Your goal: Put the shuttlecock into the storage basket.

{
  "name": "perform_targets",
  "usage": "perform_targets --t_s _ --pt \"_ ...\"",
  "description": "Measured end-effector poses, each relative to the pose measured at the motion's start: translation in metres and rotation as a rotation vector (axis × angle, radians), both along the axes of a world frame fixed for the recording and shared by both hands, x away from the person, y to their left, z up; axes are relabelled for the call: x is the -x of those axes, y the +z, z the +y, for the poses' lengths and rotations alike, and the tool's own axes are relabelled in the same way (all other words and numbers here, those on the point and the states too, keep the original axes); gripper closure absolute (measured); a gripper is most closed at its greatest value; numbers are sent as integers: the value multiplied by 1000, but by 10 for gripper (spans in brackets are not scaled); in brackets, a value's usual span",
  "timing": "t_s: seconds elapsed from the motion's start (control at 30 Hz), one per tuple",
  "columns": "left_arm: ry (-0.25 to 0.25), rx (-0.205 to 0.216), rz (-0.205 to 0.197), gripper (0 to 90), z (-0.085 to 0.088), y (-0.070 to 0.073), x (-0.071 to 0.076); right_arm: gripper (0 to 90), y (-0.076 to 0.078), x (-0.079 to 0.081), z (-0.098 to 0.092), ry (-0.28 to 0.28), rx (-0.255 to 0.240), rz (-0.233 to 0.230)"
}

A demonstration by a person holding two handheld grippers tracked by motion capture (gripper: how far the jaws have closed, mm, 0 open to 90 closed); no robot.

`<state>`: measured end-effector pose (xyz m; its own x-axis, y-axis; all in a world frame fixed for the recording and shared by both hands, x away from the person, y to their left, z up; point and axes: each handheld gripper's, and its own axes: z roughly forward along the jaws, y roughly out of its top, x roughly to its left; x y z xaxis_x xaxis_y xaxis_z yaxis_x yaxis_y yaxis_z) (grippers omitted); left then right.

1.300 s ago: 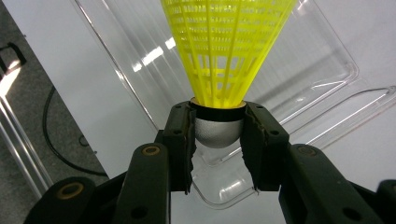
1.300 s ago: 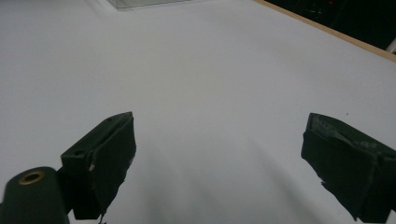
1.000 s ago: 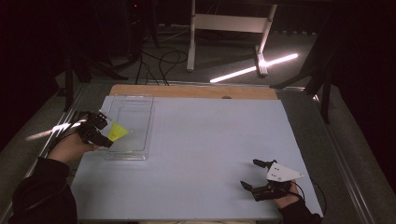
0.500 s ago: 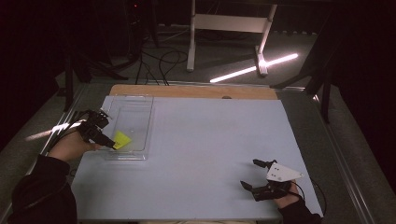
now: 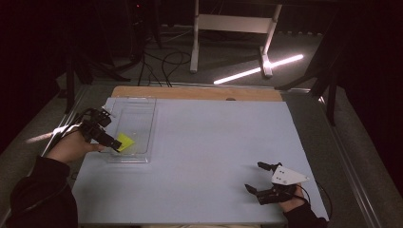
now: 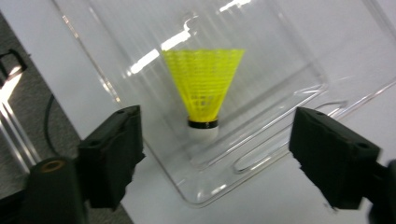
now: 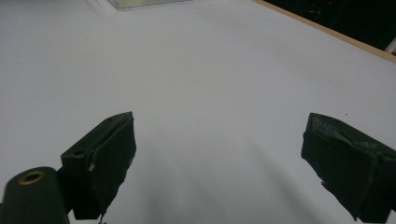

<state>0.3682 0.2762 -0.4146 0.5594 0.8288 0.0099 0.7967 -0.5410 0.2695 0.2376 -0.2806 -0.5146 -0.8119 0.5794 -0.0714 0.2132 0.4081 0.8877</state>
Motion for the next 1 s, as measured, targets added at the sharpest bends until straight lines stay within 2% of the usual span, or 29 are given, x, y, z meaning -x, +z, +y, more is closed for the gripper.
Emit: perform_targets --t_s 0.07,0.17,0.23,0.3,0.4,0.73,1.0 --pt "-2 1 -6 170 -2 1 0 100 0 0 0 1 2 -1" --pt "-4 25 -13 143 -5 3 0 99 0 0 0 1 0 -1" --pt "-13 61 3 74 -6 4 -1 99 0 0 0 0 0 -2" --pt "-31 60 -8 17 -8 6 0 100 0 0 0 1 0 -3" --pt "-49 62 -17 5 -13 6 0 100 0 0 0 0 0 -2" --pt "-114 109 -20 1 -31 14 1 100 0 0 0 0 -1 -3" --pt "-146 172 -65 1 -47 28 -1 100 0 0 -1 0 1 -4"
